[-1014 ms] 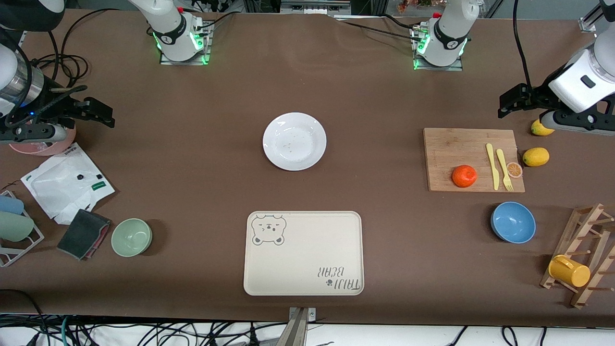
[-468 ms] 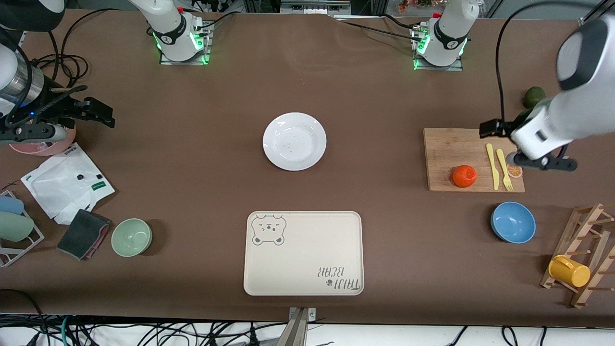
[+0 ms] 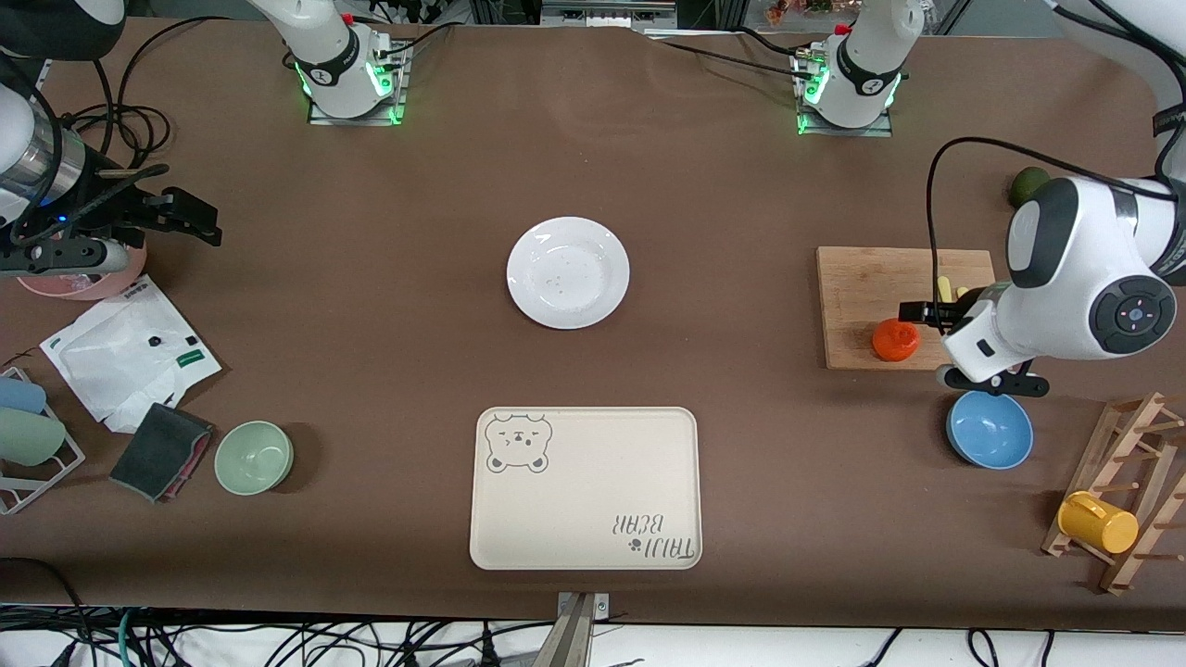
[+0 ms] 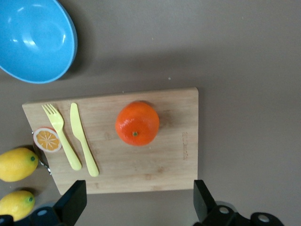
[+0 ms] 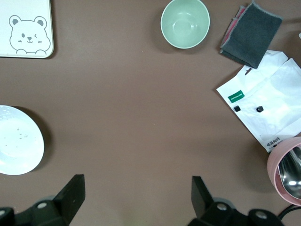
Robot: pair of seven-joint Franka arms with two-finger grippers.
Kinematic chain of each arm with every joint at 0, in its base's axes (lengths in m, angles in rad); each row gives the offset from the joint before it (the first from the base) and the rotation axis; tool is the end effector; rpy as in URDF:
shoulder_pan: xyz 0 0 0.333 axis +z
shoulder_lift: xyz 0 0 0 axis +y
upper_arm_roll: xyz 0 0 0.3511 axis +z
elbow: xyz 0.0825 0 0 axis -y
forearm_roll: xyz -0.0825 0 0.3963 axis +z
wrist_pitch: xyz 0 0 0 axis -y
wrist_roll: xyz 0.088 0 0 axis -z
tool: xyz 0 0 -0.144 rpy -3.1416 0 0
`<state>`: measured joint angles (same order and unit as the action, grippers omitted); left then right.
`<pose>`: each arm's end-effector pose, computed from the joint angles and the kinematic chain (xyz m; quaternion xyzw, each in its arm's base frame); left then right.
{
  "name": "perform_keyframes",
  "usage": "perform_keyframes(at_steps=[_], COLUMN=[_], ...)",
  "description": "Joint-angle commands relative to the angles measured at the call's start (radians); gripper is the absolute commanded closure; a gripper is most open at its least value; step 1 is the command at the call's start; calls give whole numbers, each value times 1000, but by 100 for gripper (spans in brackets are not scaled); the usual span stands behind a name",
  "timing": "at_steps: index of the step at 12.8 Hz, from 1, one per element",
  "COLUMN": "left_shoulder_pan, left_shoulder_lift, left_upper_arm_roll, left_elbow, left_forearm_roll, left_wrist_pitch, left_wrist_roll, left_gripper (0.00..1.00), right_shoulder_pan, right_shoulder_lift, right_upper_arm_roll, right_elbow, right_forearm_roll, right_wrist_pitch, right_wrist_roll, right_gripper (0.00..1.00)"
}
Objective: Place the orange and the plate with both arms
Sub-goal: 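Reach the left gripper down to the orange on the cutting board and grasp it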
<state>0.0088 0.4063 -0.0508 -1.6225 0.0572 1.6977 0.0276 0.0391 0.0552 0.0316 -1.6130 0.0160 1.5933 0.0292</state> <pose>0.6428 -0.0163 0.3572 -0.9853 0.0422 0.1643 0.0183 0.5796 0.0429 0.5724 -0.9991 -0.0203 0.0378 0.0070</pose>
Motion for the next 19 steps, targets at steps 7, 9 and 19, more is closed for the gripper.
perform_keyframes(at_steps=[7, 9, 19], left_shoulder_pan=[10, 10, 22], left_shoulder_lift=[29, 29, 31], left_upper_arm_roll=[-3, -3, -6], left_elbow=[-199, -240, -404], left_forearm_roll=[33, 35, 108], left_wrist_pitch=[264, 318, 543], left_wrist_roll=[9, 9, 12], left_gripper=[0, 0, 0], right_shoulder_pan=[-7, -7, -7], right_shoulder_lift=[-31, -31, -31], right_upper_arm_roll=[7, 7, 7], right_elbow=[-28, -28, -28], right_forearm_roll=[1, 1, 1], right_wrist_pitch=[11, 11, 10], right_wrist_roll=[9, 9, 9], right_gripper=[0, 0, 0])
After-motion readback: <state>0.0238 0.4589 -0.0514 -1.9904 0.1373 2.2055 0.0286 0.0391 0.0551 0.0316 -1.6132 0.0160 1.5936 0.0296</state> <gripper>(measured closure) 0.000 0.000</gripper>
